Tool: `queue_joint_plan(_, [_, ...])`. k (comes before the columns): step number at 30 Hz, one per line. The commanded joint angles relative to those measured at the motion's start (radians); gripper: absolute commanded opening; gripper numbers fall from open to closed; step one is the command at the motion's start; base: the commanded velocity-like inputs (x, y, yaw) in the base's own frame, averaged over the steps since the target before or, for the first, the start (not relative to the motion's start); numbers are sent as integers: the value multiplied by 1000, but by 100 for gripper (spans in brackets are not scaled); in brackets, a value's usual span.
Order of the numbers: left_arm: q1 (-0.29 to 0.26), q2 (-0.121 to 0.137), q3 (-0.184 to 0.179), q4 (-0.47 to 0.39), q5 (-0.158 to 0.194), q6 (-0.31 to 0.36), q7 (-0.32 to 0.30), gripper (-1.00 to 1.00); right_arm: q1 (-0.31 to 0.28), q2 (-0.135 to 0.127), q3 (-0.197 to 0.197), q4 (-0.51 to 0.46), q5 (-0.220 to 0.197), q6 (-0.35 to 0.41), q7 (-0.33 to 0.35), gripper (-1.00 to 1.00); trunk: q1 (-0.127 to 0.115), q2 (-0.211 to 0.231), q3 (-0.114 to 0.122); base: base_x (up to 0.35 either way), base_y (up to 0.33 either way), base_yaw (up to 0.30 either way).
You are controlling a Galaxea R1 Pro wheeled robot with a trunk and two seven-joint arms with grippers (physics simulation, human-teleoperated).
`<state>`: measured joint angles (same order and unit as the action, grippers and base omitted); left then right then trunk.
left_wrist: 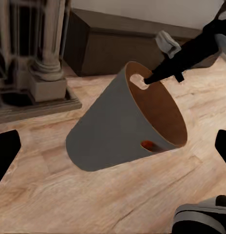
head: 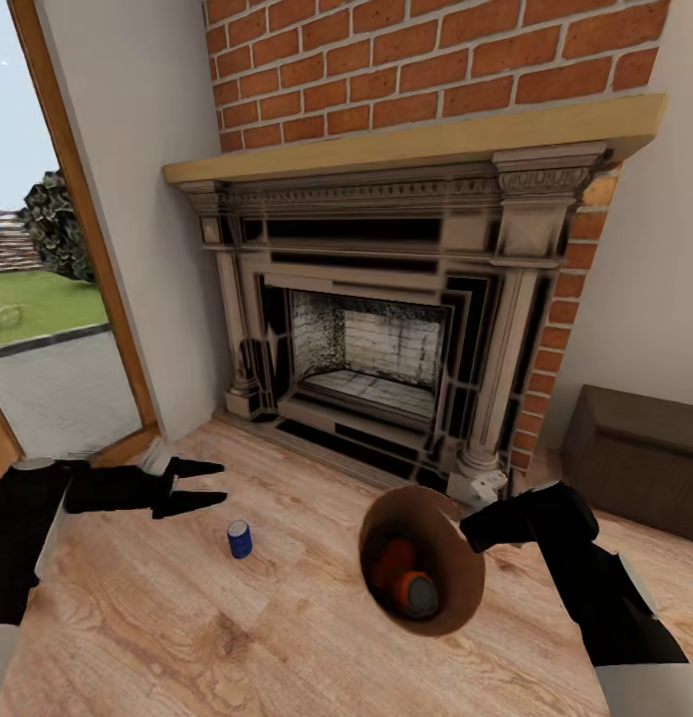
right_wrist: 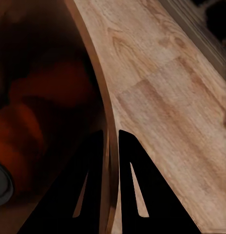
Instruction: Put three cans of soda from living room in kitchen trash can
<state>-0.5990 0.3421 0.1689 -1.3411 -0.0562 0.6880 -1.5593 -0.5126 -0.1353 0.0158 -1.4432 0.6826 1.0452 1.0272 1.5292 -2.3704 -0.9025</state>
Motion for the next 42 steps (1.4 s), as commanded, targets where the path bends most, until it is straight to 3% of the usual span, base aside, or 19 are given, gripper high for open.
queue_joint_plan(1, [32, -2, 29, 23, -5, -52, 25, 100, 2, -5, -23, 0, -3, 2, 4, -100, 0, 0, 0, 0, 0, 0])
queue_joint_plan(2, [47, -3, 40, 33, -6, -76, 39, 100, 3, -7, -34, -1, -3, 2, 4, -100, 0, 0, 0, 0, 0, 0])
queue_joint_plan(4, [107, -8, 75, 95, -6, -191, 140, 100, 8, -12, -90, -2, -1, 2, 3, -100, 0, 0, 0, 0, 0, 0])
queue_joint_plan(7, [137, -23, 87, 192, -5, -316, 219, 100, 10, -22, -145, -3, 0, 2, -5, -100, 0, 0, 0, 0, 0, 0])
queue_joint_plan(9, [151, -32, 94, 295, -3, -435, 292, 100, 11, -27, -192, -4, -1, 2, -23, -100, 0, 0, 0, 0, 0, 0])
queue_joint_plan(11, [157, -36, 96, 350, -1, -498, 358, 100, 11, -29, -218, -5, -4, -15, -31, -100, 0, 0, 0, 0, 0, 0])
queue_joint_plan(15, [161, -40, 102, 378, 1, -531, 449, 100, 15, -21, -267, -4, -9, -71, -36, -100, 0, 0, 0, 0, 0, 0])
queue_joint_plan(22, [163, -59, 133, 413, -2, -545, 538, 100, 16, -11, -290, 11, -13, -116, -50, -100, 0, 0, 0, 0, 0, 0])
queue_joint_plan(24, [163, -63, 134, 435, -2, -555, 572, 100, 17, 7, -295, 21, -25, -176, -61, -100, 0, 0, 0, 0, 0, 0])
queue_joint_plan(27, [164, -102, 134, 455, -10, -630, 707, 100, 17, 68, -323, 51, -56, -326, -118, -100, 0, 0, 0, 0, 0, 0])
queue_joint_plan(30, [166, -123, 131, 460, -14, -677, 790, 100, 28, 98, -334, 60, -65, -389, -184, -100, 0, 0, 0, 0, 0, 0])
queue_joint_plan(33, [180, -133, 129, 466, -13, -703, 835, 100, 57, 110, -345, 63, -78, -496, -221, -100, 0, 0, 0, 0, 0, 0])
queue_joint_plan(35, [186, -136, 129, 468, -13, -709, 846, 100, 89, 109, -373, 65, -100, -568, -229, -100, 0, 0, 0, 0, 0, 0])
queue_joint_plan(38, [190, -137, 128, 469, -13, -715, 852, 100, 157, 104, -462, 96, -147, -701, -231, -100, 0, 0, 0, 0, 0, 0])
queue_joint_plan(40, [191, -138, 128, 472, -14, -729, 855, 100, 199, 99, -549, 158, -192, -859, -212, -100, 0, 0, 0, 0, 0, 0])
queue_joint_plan(42, [192, -138, 128, 481, -14, -737, 856, 100, 214, 89, -585, 203, -210, -936, -172, -100, 0, 0, 0, 0, 0, 0])
